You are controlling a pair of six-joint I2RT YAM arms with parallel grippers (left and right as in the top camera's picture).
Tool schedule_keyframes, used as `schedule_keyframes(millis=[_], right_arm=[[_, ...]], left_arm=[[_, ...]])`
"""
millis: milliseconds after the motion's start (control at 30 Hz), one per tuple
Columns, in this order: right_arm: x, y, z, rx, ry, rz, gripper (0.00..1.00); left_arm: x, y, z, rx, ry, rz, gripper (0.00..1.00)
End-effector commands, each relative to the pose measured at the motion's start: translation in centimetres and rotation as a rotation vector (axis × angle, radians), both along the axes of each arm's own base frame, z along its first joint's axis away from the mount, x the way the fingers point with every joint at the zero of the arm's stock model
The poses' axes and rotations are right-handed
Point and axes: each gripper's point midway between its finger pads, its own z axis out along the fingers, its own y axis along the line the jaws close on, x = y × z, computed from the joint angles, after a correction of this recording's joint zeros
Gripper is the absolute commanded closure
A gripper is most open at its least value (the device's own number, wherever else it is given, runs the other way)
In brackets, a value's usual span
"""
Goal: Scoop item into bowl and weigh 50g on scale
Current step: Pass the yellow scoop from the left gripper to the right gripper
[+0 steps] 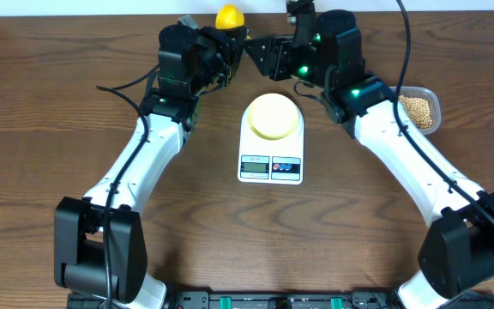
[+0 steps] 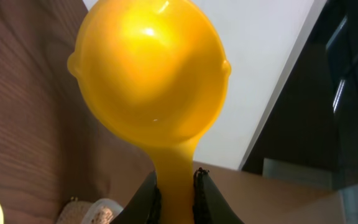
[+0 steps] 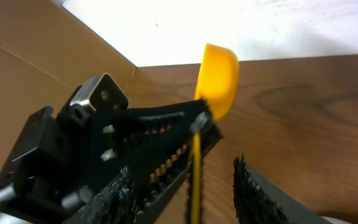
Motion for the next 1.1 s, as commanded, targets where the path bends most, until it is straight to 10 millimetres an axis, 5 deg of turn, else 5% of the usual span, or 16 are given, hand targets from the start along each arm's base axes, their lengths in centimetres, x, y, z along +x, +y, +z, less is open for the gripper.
schedule_keyframes(millis=[0, 767, 1067], right_arm=[[0.2, 0.4, 0.6, 0.034, 0.026, -0.038, 0.52], [0.5, 0.2, 0.6, 0.040, 0.037, -0.073, 0.66], [0.7, 0.2, 1.1, 0.048, 0.014, -0.082, 0.94]], left_arm=[[0.7, 0.9, 0.5, -0.013, 0.002, 0.076, 0.93], [0.1, -0.7, 2.0, -0.119, 0.002, 0.009, 0.93], [0.0, -0.8, 2.0, -0.120, 0.002, 0.003, 0.93]])
